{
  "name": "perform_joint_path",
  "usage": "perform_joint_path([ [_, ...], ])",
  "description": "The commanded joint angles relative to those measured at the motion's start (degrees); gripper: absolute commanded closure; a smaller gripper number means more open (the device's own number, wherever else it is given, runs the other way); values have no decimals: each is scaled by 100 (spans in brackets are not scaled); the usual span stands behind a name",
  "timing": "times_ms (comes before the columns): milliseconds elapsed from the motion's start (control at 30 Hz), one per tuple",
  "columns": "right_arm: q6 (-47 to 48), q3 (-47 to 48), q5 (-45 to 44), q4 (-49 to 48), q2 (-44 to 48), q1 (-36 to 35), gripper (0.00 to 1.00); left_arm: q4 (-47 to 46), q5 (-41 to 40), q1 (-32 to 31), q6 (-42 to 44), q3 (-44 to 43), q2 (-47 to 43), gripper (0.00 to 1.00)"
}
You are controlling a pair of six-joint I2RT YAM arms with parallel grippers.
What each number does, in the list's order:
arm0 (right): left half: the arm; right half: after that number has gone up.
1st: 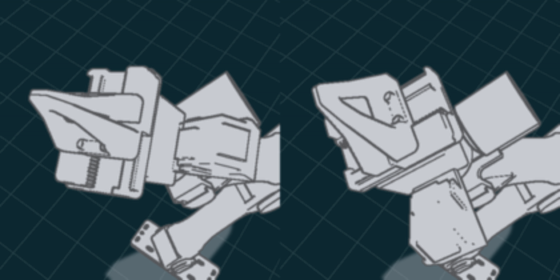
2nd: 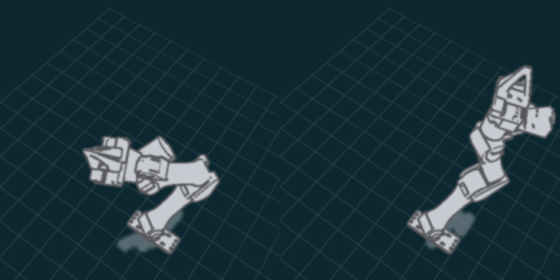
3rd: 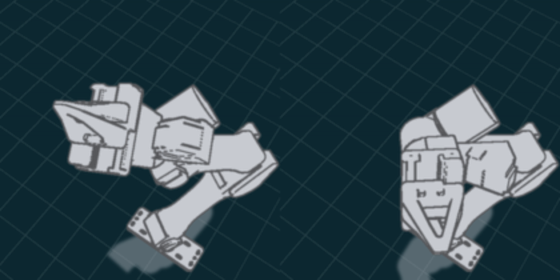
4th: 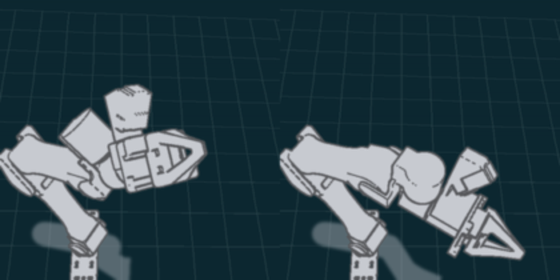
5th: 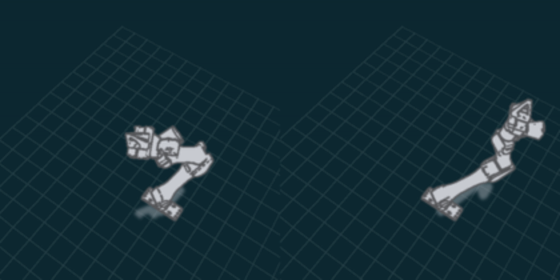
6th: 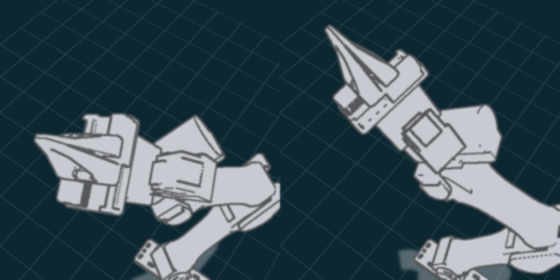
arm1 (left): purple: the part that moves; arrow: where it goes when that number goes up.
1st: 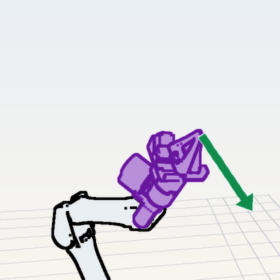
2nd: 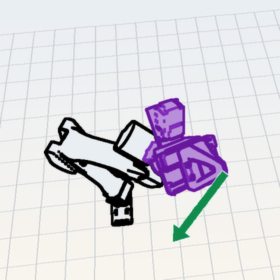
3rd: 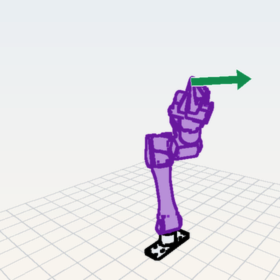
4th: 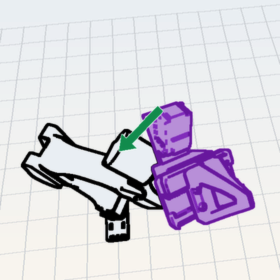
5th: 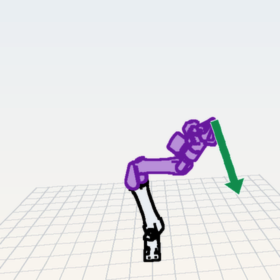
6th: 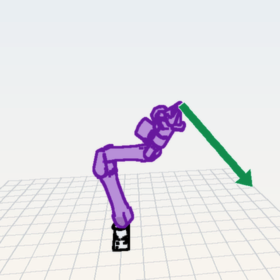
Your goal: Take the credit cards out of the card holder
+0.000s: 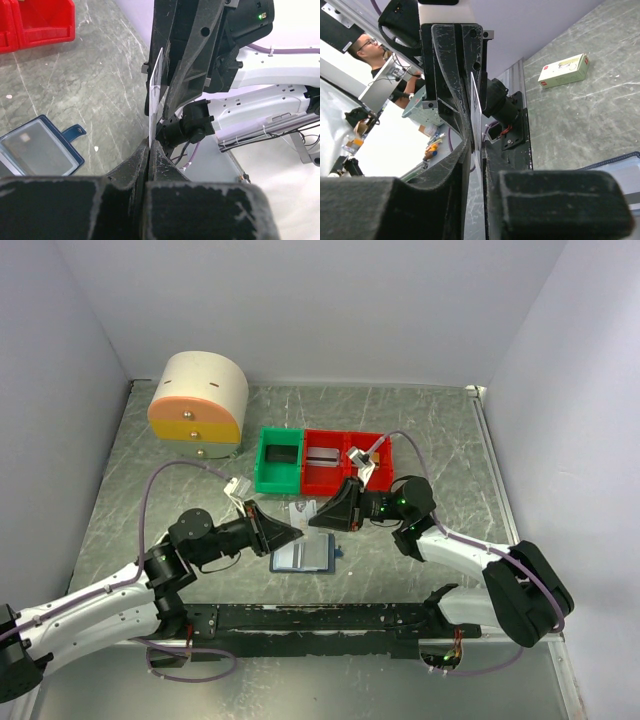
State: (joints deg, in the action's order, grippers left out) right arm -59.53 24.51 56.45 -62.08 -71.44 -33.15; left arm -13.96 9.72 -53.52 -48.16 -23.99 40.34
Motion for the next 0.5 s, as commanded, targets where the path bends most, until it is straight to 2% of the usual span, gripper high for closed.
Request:
perform_joint_path([
  [0, 28, 17, 222, -64, 92, -48, 84, -351, -38, -1, -49, 132, -28, 93],
  [167, -15, 17, 237, -179, 88, -41, 99, 25, -113, -2, 77, 13, -89, 92],
  [233, -82, -7, 242, -290, 93, -43, 100, 167, -139, -2, 129, -11, -140, 88],
  [267, -67, -8, 242, -263, 107, -48, 100, 320, -226, -1, 164, -73, -152, 83],
  [333, 129, 28, 176, 85, 173, -43, 100, 718, -439, -7, 228, -222, -180, 63],
  [367, 333, 71, 70, 464, 245, -43, 100, 937, -594, -2, 255, -303, -204, 48],
  [400, 652, 127, -79, 971, 352, -47, 100, 1172, -722, -2, 304, -373, -232, 38],
  [467, 1425, 372, -655, 2324, 606, -50, 100, 1732, -1043, -7, 416, -529, -302, 24],
])
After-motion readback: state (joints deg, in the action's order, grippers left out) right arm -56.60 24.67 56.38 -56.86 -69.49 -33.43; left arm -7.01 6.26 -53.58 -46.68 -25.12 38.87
